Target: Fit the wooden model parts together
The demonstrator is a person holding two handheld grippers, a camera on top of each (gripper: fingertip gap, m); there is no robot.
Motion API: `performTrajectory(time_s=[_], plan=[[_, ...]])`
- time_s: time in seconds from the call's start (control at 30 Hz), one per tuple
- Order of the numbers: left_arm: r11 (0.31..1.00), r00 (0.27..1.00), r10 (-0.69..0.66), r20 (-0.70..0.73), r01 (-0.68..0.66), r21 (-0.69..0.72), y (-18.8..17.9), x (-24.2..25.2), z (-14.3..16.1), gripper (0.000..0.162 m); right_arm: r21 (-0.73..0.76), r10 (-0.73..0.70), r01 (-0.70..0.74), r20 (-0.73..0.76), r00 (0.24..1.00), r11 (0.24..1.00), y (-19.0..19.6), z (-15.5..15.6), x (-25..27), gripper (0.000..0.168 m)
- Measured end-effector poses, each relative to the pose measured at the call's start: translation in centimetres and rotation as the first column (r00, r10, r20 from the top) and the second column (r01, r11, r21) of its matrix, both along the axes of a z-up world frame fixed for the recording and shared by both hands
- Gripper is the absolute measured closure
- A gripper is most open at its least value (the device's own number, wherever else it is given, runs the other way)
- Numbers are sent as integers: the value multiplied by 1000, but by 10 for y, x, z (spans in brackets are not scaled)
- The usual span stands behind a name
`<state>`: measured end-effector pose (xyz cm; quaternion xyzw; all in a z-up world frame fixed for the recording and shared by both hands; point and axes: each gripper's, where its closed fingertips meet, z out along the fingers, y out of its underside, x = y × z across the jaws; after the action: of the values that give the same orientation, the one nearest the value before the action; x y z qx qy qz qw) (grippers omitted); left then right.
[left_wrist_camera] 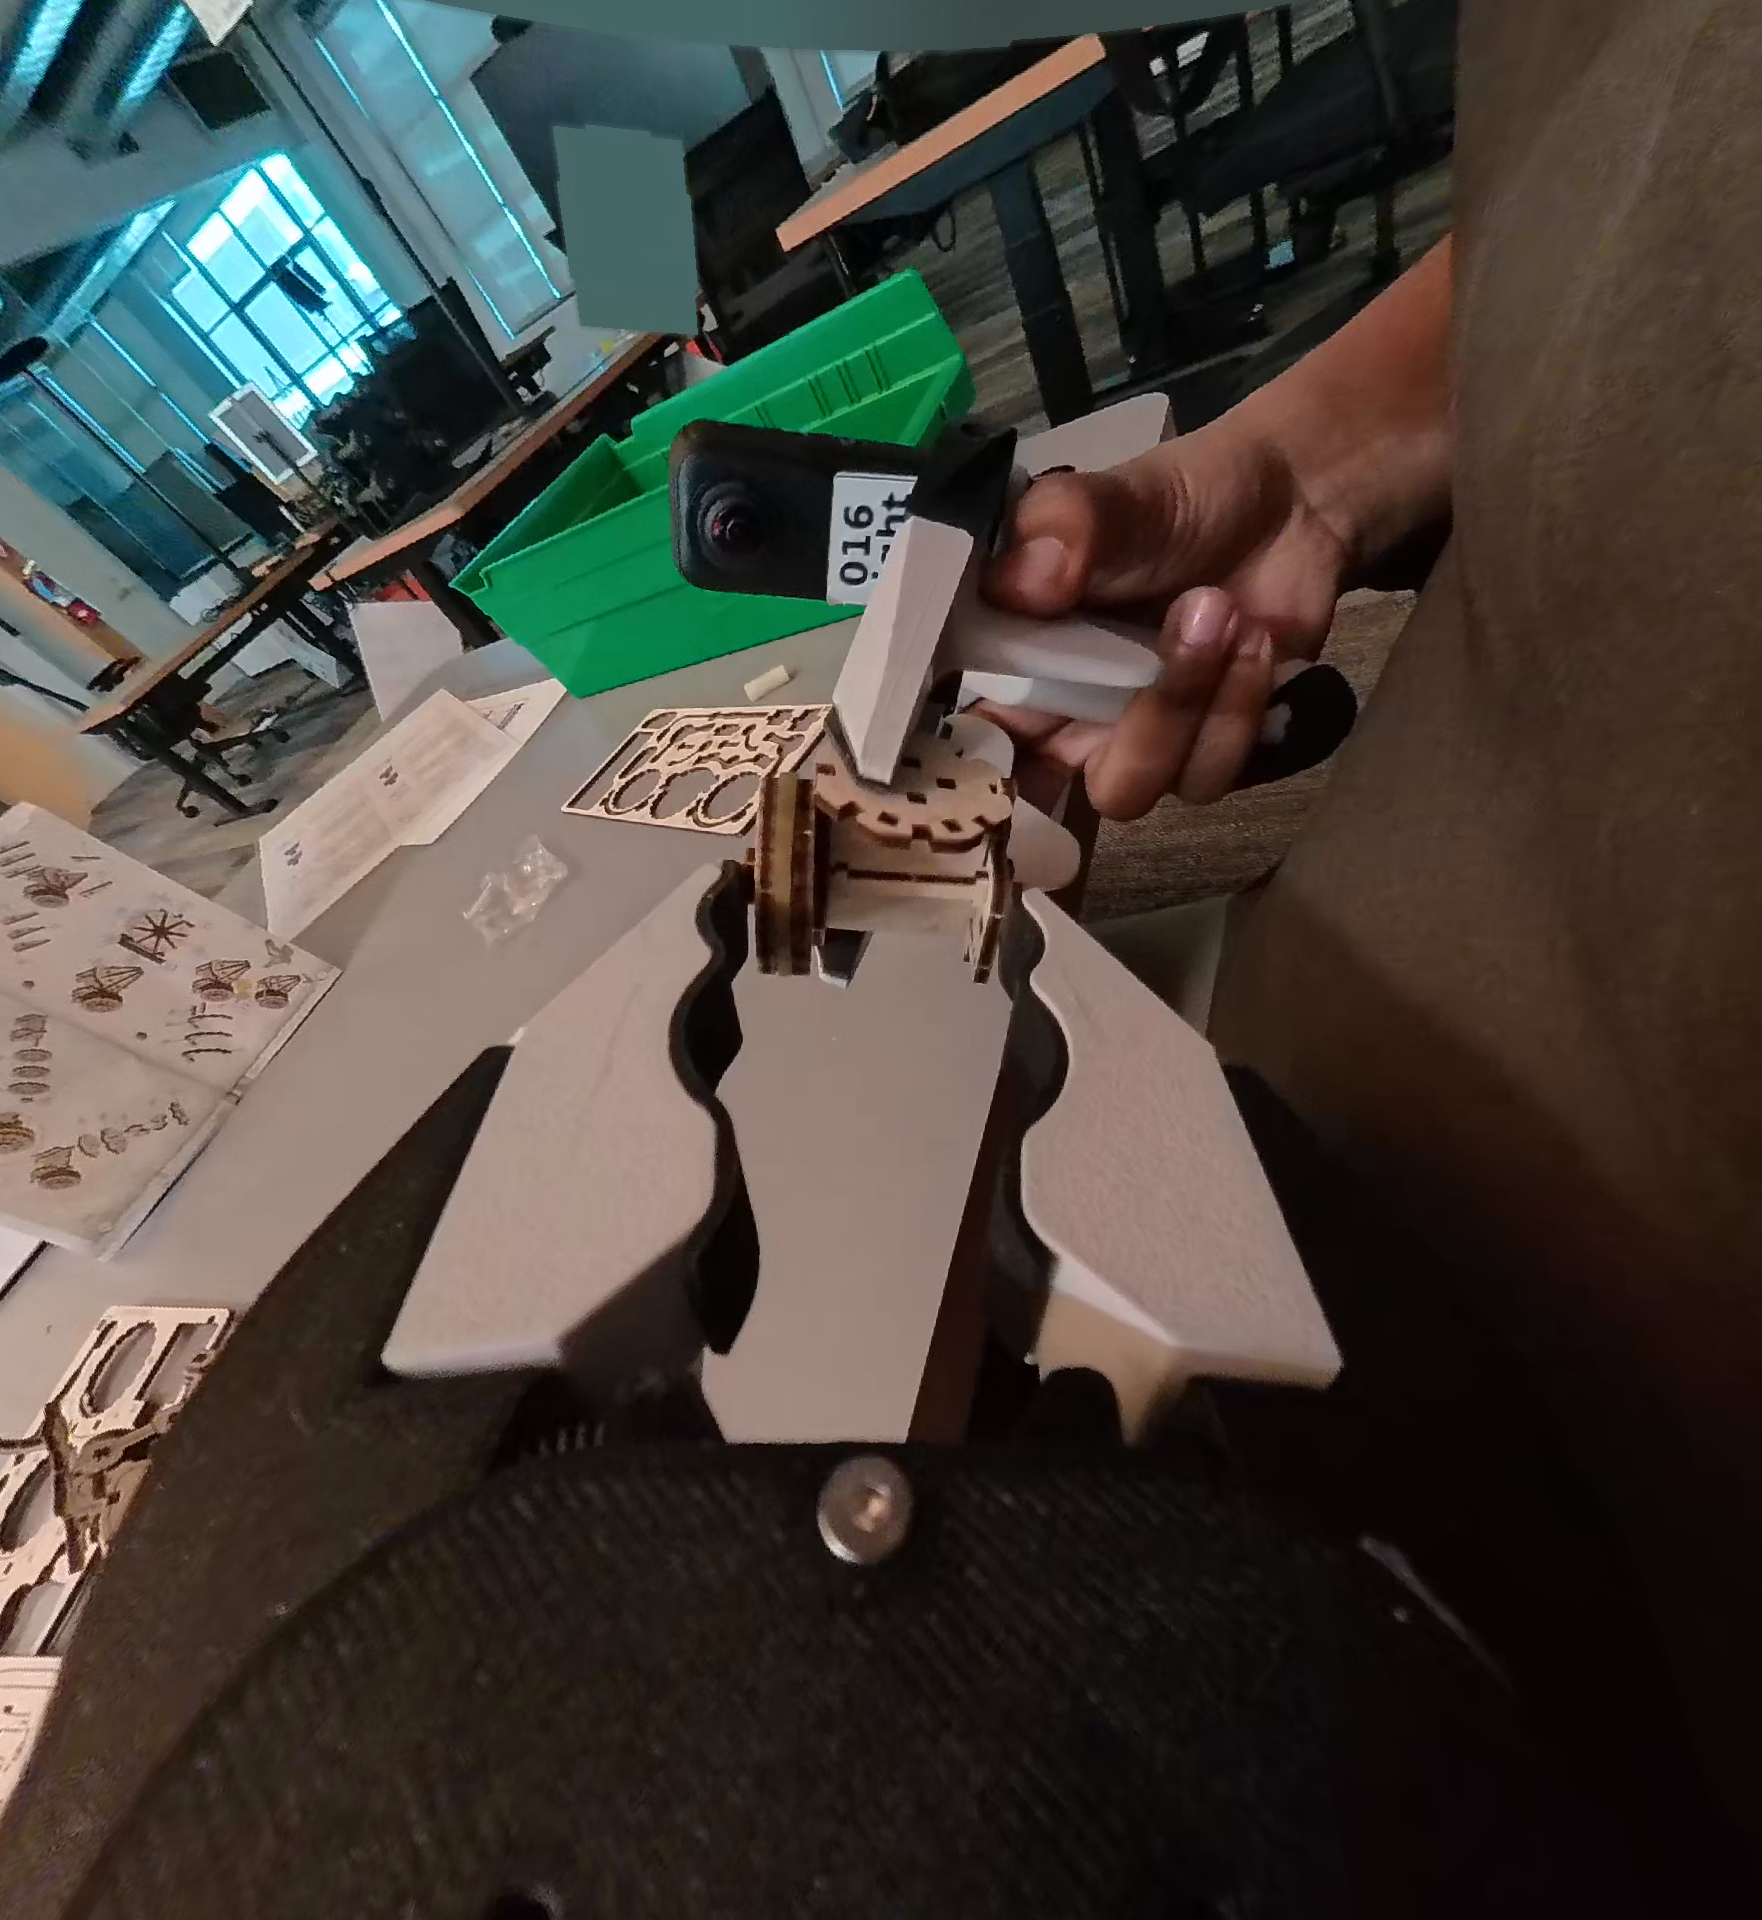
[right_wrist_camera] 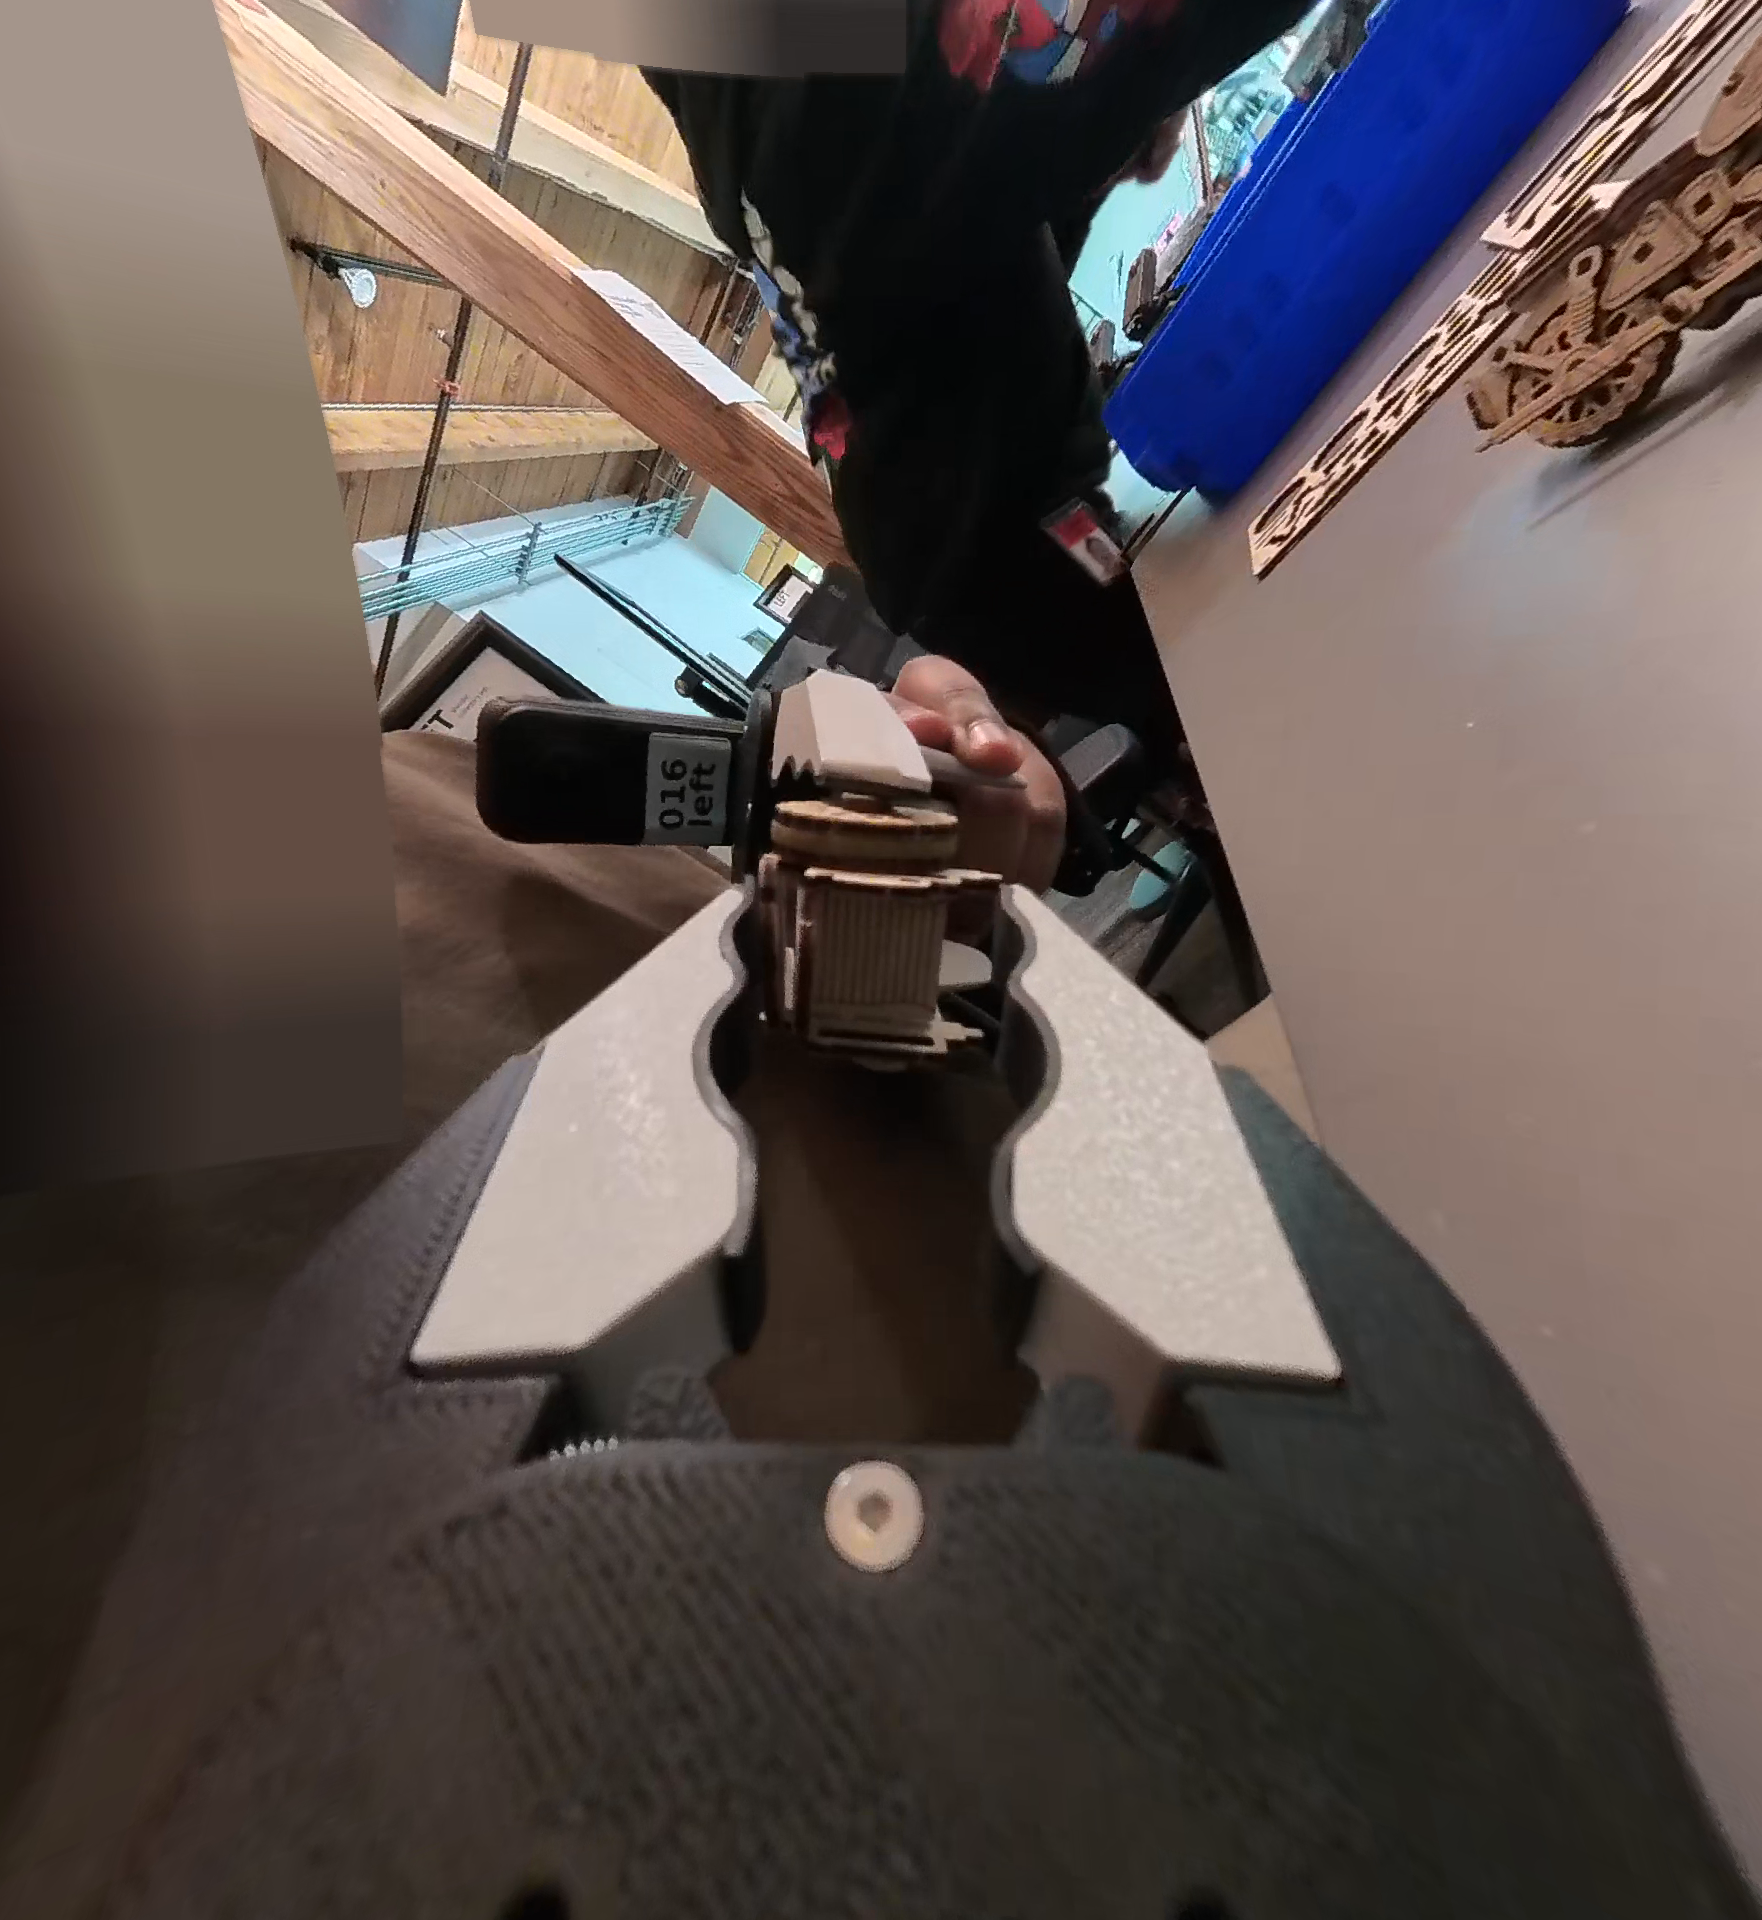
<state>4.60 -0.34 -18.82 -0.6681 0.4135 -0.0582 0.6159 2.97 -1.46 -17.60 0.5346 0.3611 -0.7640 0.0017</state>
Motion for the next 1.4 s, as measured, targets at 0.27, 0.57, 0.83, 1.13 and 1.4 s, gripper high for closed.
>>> performTrajectory(time_s=[0.27, 0.57, 0.83, 1.13, 1.4], plan=[[1000, 1000, 23, -17, -23, -2, 2, -1, -3, 116, -13, -10, 10, 18, 1000, 1000, 2, -4, -2, 128], [998, 998, 60, -20, -60, 2, 7, -6, -3, 116, 54, -52, 52, 10, 999, 997, 8, 0, -3, 137], [995, 998, 52, -44, -48, 86, 4, -3, 6, 116, 86, -58, 55, 26, 998, 995, 9, -3, -4, 111], [987, 999, 11, -43, -3, 161, -4, 3, 12, 115, 130, -6, 10, -32, 999, 991, 0, 9, 2, 120], [978, 999, 7, -42, 2, 209, -4, 8, 17, 115, 195, -22, 33, -59, 998, 980, 0, 15, 6, 120]])
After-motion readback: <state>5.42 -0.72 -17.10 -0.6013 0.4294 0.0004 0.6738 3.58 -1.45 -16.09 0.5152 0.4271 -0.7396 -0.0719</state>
